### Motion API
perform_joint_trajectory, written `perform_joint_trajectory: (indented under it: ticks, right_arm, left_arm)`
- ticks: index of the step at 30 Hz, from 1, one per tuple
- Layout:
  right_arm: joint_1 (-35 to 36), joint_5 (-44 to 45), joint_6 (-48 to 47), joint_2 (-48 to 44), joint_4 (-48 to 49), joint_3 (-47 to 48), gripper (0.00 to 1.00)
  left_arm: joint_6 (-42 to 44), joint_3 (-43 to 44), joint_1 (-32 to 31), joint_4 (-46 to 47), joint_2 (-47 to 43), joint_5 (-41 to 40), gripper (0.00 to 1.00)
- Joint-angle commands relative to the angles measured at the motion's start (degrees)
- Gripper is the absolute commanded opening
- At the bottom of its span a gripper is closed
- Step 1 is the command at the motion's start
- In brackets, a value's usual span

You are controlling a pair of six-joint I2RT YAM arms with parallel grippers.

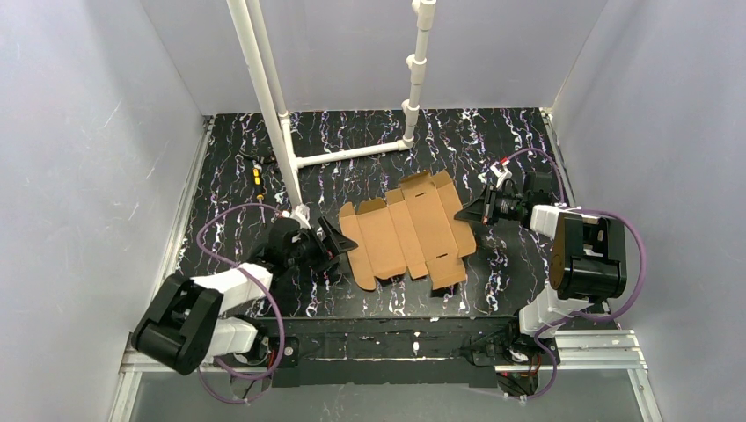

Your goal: Fold the paper box

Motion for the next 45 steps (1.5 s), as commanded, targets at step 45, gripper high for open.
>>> perform_joint_trajectory:
  ticks: [45]
  right_arm:
    - [-0.2, -14.6, 8.1, -14.1, -10.2, 13.7, 0.01]
  left_arm:
    - [4.7, 1.7, 7.5, 21.0, 0.7, 13.0, 0.98]
